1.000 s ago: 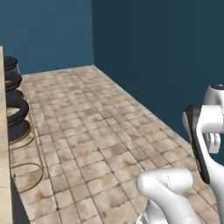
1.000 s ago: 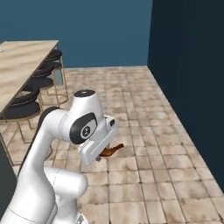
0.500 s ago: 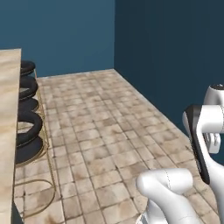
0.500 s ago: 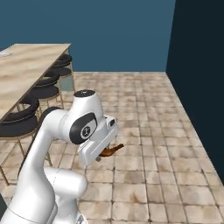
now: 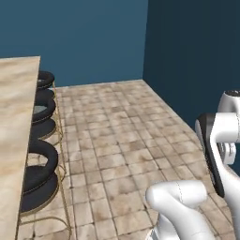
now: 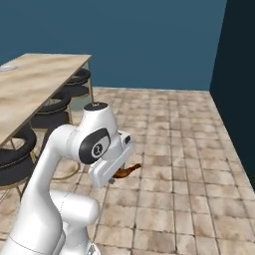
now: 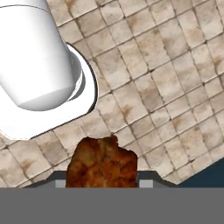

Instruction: Take the chicken drumsticks from the pan and place one on each plate on the dining counter.

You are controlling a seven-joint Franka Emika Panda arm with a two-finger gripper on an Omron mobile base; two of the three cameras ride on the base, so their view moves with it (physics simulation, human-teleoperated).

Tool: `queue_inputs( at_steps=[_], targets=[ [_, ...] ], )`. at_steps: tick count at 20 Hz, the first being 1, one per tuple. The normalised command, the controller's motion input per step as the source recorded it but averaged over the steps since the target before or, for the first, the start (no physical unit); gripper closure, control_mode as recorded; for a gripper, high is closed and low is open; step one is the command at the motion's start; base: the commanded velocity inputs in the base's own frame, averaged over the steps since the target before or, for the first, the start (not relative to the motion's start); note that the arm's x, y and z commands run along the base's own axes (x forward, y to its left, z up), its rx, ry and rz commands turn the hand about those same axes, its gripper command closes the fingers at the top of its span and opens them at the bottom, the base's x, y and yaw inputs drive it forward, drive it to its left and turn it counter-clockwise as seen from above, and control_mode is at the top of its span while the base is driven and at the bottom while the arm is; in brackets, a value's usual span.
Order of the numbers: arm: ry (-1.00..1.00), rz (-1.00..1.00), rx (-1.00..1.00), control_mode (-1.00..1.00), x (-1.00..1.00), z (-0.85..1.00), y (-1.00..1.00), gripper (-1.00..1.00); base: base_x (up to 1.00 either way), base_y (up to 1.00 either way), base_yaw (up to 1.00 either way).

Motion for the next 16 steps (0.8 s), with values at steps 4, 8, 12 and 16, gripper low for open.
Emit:
queue_inputs(
  at_steps=[4,8,12,16],
  targets=[
    [0.0,0.0,0.0,1.0,0.0,0.0,0.0,1.0,1.0,-0.24,0.18],
    [0.0,0.0,0.0,1.0,0.0,0.0,0.0,1.0,1.0,-0.3,0.16],
    [0.0,0.0,0.0,1.0,0.0,0.0,0.0,1.0,1.0,-0.33,0.13],
    [0.0,0.0,0.0,1.0,0.0,0.0,0.0,1.0,1.0,-0.33,0.14]
  ],
)
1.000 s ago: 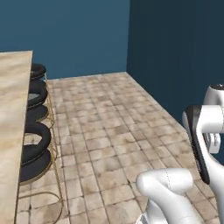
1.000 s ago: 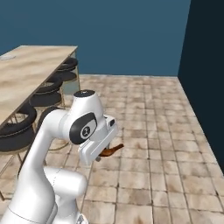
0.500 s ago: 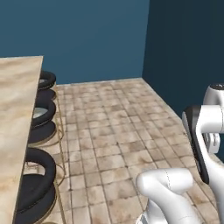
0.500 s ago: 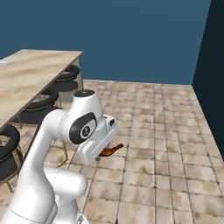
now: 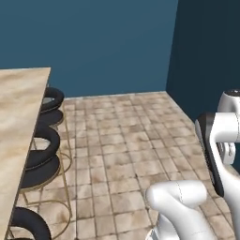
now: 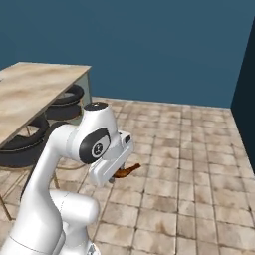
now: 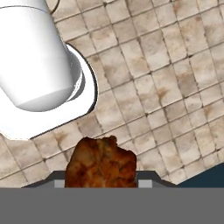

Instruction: Take the chicken drumsticks from the pan and place one on each plate on the dining counter.

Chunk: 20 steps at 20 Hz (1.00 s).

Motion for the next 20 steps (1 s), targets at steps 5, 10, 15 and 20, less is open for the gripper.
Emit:
queue_inputs(
  at_steps=[5,10,15,20],
  targets=[
    [0.0,0.0,0.0,1.0,0.0,0.0,0.0,1.0,1.0,-0.31,0.15],
    [0.0,0.0,0.0,1.0,0.0,0.0,0.0,1.0,1.0,-0.33,0.17],
    [0.0,0.0,0.0,1.0,0.0,0.0,0.0,1.0,1.0,-0.36,0.18],
    [0.0,0.0,0.0,1.0,0.0,0.0,0.0,1.0,1.0,-0.41,0.19]
  ],
)
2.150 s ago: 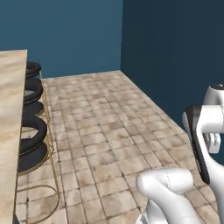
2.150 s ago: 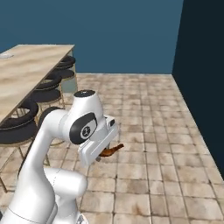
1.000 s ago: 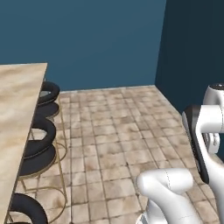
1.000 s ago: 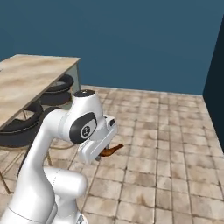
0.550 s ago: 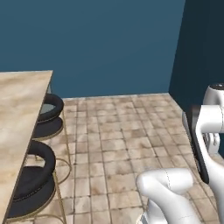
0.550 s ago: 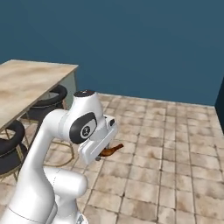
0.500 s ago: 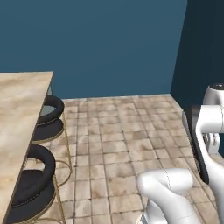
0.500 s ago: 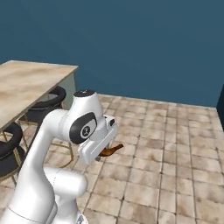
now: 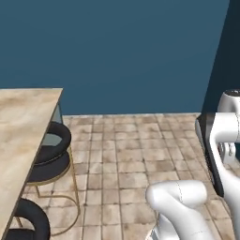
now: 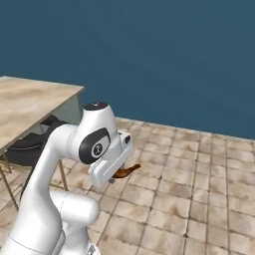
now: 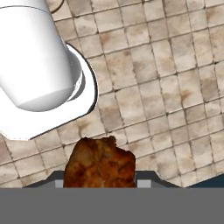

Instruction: Take the chicken drumsticks from the pan and place one on each plate on the dining counter.

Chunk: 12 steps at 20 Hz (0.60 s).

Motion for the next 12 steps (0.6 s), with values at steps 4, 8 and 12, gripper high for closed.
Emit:
queue_inputs(
  at_steps=[4,8,12],
  targets=[
    [0.0,0.0,0.0,1.0,0.0,0.0,0.0,1.0,1.0,-0.44,0.2],
    [0.0,0.0,0.0,1.0,0.0,0.0,0.0,1.0,1.0,-0.43,0.21],
    [0.0,0.0,0.0,1.0,0.0,0.0,0.0,1.0,1.0,-0.42,0.24]
  ],
)
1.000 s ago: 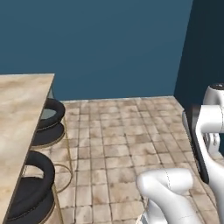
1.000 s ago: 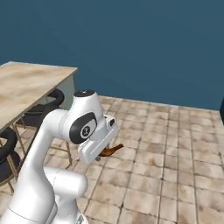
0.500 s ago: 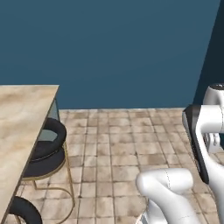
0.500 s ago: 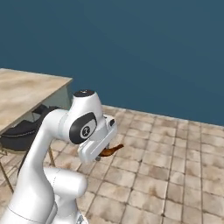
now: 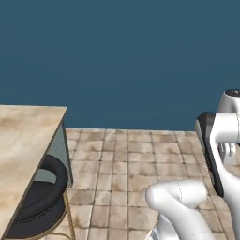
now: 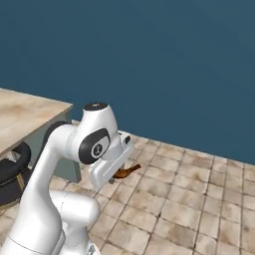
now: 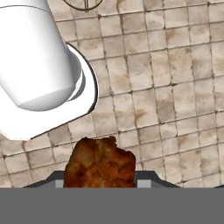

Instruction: Take the chicken drumsticks from the pan and place one on each plate on the dining counter.

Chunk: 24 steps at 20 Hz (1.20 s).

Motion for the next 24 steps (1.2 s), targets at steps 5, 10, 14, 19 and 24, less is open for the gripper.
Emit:
queue_inputs(
  at_steps=[5,10,14,19,24],
  targets=[
    [0.0,0.0,0.0,1.0,0.0,0.0,0.0,1.0,1.0,-0.42,0.27],
    [0.0,0.0,0.0,1.0,0.0,0.0,0.0,1.0,1.0,-0.42,0.31],
    [0.0,0.0,0.0,1.0,0.0,0.0,0.0,1.0,1.0,-0.38,0.34],
    [0.0,0.0,0.0,1.0,0.0,0.0,0.0,1.0,1.0,-0.36,0.37],
    [0.0,0.0,0.0,1.0,0.0,0.0,0.0,1.0,1.0,-0.26,0.39]
  ],
)
